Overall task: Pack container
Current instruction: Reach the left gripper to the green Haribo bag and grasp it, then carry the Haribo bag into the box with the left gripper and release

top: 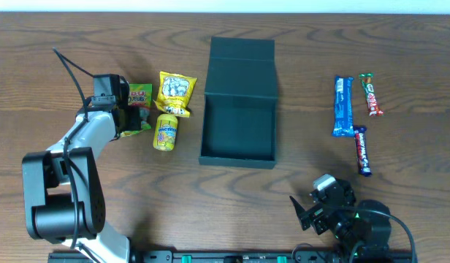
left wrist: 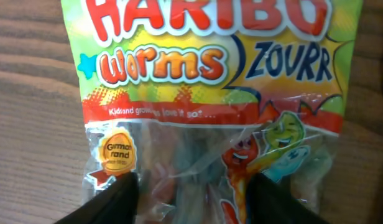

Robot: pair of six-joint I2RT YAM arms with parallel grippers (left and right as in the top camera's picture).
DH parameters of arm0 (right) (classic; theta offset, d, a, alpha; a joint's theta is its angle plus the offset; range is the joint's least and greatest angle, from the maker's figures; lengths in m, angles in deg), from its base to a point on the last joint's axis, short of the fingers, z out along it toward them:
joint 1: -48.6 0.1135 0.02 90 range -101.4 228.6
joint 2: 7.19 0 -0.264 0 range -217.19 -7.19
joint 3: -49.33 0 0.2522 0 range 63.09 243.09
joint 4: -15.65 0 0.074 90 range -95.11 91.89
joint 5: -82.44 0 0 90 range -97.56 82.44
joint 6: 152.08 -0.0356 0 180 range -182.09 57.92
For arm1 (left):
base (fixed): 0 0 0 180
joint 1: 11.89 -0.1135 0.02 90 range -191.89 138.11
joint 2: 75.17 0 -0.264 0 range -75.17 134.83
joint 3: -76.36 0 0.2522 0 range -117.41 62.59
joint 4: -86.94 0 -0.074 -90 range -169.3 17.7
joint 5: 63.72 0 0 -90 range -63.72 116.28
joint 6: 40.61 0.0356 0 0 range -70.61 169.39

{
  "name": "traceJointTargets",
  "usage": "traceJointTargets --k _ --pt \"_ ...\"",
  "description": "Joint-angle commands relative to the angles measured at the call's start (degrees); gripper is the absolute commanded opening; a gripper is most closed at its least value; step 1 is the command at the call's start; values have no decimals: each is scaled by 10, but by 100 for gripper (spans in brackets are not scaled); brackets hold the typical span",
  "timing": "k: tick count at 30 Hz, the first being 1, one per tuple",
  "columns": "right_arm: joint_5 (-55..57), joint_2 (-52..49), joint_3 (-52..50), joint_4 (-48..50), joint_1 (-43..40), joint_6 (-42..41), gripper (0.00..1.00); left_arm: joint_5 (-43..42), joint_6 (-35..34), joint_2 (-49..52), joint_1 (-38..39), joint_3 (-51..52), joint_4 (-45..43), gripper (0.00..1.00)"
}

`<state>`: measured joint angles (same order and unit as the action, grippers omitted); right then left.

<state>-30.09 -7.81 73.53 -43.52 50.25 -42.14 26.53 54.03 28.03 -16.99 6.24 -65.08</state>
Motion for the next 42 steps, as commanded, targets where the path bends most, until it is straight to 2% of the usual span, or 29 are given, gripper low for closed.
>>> traceJointTargets --k 1,4,5,11,17,20,22,24,26,30,34,40,41,42 --pt "-6 3 -2 -1 3 3 99 3 -21 16 -2 -7 3 45" --pt "-6 3 -2 -1 3 3 99 3 -25 16 -2 -8 3 24" --pt "-6 3 -2 -1 3 3 99 3 -29 13 -1 -8 7 6" --pt "-6 3 -2 -1 3 3 99 -8 -66 -47 -1 -8 10 6" --pt "-6 3 -2 -1 3 3 99 -14 -81 -216 3 -8 23 6" --pt "-6 3 -2 -1 3 3 99 -74 -90 -306 46 -8 48 6" --pt "-6 3 -2 -2 3 3 99 -79 -113 -334 112 -8 62 6" --pt "-6 3 -2 -1 3 3 99 -62 -137 -331 200 -8 62 6" --pt "-6 3 -2 -1 3 3 99 -5 -165 -308 289 -8 50 6" --pt "-6 3 -2 -1 3 3 99 43 -237 -224 407 -8 0 6" --pt "-6 3 -2 -1 3 3 99 55 -351 -152 430 -8 -18 5" --pt "-6 3 -2 -1 3 3 99 42 -370 -108 430 -8 -23 6" --pt "-6 3 -2 -1 3 3 99 42 -370 -108 430 -8 -24 24" --pt "-6 3 -2 -1 3 3 99 42 -370 -108 430 -8 -25 63"
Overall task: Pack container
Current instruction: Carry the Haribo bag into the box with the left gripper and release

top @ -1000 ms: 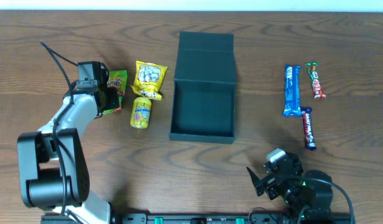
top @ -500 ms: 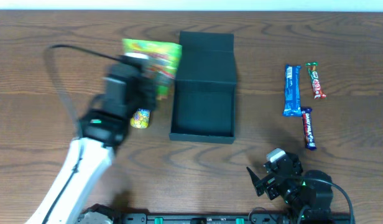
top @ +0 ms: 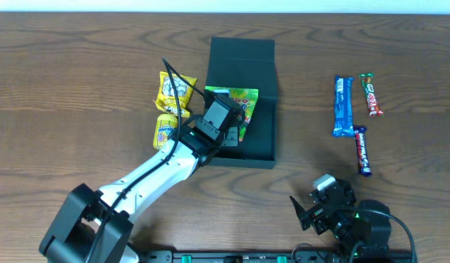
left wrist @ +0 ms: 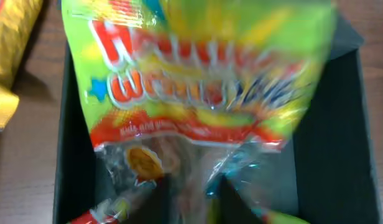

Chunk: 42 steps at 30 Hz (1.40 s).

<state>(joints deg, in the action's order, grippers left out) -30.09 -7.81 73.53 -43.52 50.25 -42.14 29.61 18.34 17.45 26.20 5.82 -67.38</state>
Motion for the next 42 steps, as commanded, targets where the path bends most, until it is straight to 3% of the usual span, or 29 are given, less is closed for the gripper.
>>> traceJointTargets --k 1,6,8,11,13,14,22,30,37,42 --pt "-6 3 -2 -2 3 3 99 11 -13 -4 -2 -4 -2 98" --pt "-6 3 -2 -1 3 3 99 11 14 -24 -2 -16 -3 99" --pt "-6 3 -2 -1 3 3 99 11 51 -37 -2 -24 -8 82" --pt "-6 3 -2 -1 3 3 99 11 92 -38 -2 -24 -30 30" --pt "-6 3 -2 -1 3 3 99 11 101 -26 -2 -24 -37 11" --pt "-6 3 -2 -1 3 3 99 11 101 -17 -2 -24 -39 6" --pt "-6 3 -2 -1 3 3 99 -26 103 112 -2 -24 -119 6" --pt "-6 3 -2 -1 3 3 99 -19 96 182 -2 -24 -125 6" --pt "-6 3 -2 -1 3 3 99 -3 132 48 -2 -46 -120 6" --pt "-6 3 -2 -1 3 3 99 240 143 -116 -16 -46 60 6"
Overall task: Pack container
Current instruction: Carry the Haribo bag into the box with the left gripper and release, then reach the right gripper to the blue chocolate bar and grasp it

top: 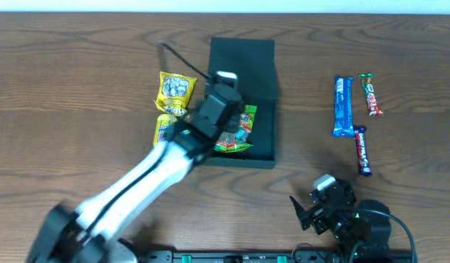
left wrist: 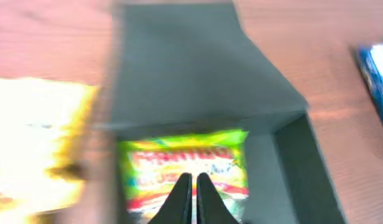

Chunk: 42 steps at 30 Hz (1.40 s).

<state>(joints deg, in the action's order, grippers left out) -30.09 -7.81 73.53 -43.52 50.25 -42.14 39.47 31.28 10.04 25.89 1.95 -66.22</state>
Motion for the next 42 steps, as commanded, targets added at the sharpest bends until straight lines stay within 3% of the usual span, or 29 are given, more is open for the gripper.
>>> traceJointTargets --k 1,5,7,9,10,15,19,23,31,34,37,42 --pt "-6 3 -2 0 3 3 99 147 12 -57 -23 -7 78 6" --pt "-11 3 -2 15 3 2 99 94 -26 -82 -87 -7 172 6" --pt "-75 3 -2 51 3 -7 99 52 -29 -80 -117 -5 193 6" --pt "-293 3 -2 142 3 -149 99 3 -29 -80 -147 -5 199 6" --pt "-334 3 -2 178 3 -183 99 2 -29 -80 -151 -5 200 6" --pt "-372 3 -2 366 2 -316 99 -3 -29 -80 -152 -5 199 6" --pt "-242 -16 -2 376 -3 -358 99 -35 -29 -80 -152 -5 201 6" --pt "-191 -109 27 388 -24 -352 99 -43 -29 -80 -152 -5 201 6" --pt "-123 -452 233 398 -79 -201 99 -59 -29 -80 -152 -5 201 6" --pt "-100 -518 254 449 -81 -167 99 -73 -29 -80 -152 -5 201 6" --pt "0 -572 257 491 -81 -167 99 -73 -29 -80 -152 -5 201 6" --pt "139 -725 364 382 -83 -162 99 -73 -29 -80 -152 -5 201 6"
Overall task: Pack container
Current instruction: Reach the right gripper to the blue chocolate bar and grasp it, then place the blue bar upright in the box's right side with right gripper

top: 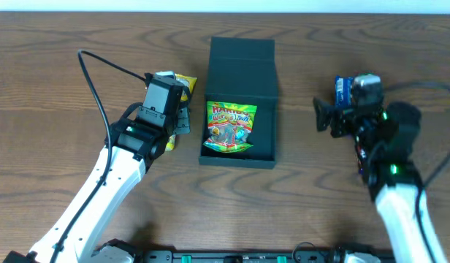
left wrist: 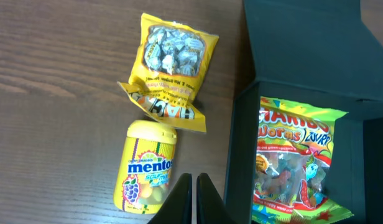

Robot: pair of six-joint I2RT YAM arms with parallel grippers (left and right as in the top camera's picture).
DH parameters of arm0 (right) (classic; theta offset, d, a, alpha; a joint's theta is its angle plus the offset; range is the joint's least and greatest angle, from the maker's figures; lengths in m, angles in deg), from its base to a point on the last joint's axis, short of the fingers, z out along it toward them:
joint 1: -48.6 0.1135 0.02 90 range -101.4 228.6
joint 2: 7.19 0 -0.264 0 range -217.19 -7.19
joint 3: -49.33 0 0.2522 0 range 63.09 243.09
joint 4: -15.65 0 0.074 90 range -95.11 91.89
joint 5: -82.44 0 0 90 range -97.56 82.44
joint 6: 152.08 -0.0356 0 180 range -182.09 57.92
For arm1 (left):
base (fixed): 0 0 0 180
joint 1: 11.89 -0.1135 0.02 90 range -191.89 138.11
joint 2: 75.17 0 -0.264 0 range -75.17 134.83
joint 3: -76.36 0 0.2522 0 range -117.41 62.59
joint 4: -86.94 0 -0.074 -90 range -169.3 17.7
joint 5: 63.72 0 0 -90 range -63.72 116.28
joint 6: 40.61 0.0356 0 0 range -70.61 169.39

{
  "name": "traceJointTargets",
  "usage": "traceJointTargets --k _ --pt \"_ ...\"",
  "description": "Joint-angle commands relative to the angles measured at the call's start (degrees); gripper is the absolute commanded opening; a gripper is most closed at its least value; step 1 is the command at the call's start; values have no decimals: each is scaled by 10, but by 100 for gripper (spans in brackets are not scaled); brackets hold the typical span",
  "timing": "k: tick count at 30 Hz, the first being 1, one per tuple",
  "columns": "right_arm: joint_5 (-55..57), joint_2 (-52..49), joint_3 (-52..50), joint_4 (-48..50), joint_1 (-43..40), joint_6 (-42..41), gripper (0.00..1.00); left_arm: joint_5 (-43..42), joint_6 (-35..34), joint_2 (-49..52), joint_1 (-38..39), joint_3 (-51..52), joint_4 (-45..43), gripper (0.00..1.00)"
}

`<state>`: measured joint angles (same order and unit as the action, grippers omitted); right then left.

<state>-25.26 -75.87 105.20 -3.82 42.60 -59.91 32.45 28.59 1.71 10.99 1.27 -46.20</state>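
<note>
The black box [top: 238,157] stands open mid-table with its lid [top: 242,69] folded back. A green Haribo worms bag [top: 229,126] [left wrist: 292,163] lies flat inside it. Just left of the box, my left gripper [top: 182,123] [left wrist: 194,199] is shut on nothing. It hovers beside the yellow Mentos tub [left wrist: 148,165] and below the yellow candy bag [left wrist: 173,68] [top: 187,83]. My right gripper [top: 324,117] is raised at the right, next to a blue candy bar [top: 342,88]. Whether its jaws are open does not show.
The right arm [top: 389,146] covers most of the candy bars at the right. The box's left wall [left wrist: 240,149] rises close to my left fingers. Bare wooden table [top: 50,88] lies left of the yellow sweets.
My left gripper, still shut and empty, has moved from above the box to its left side by the Mentos tub. The right arm has come up from the front edge to the candy bars.
My left gripper first stood open around the Haribo bag on the table at the left. Then it held the bag over the box. Then the bag lay in the box with the gripper shut above it. Now the gripper is beside the yellow sweets and the right arm is up.
</note>
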Motion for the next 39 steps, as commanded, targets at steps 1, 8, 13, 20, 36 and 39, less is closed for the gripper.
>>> traceJointTargets --k 1,8,13,20,36,39 --pt "101 -89 90 -49 -10 18 99 -3 -2 3 -3 2 0 6" --pt "153 -298 245 -130 -13 48 99 -3 -2 3 -3 2 0 6" --pt "154 -371 253 -130 -13 47 99 -3 -2 3 -3 2 1 6" --pt "171 -426 253 -135 -16 46 93 -3 -2 3 -3 2 1 6" --pt "83 -323 307 -212 -6 21 1 2 5 3 -4 2 -2 6" --pt "31 -249 313 -242 19 15 1 2 5 3 -4 2 -8 6"
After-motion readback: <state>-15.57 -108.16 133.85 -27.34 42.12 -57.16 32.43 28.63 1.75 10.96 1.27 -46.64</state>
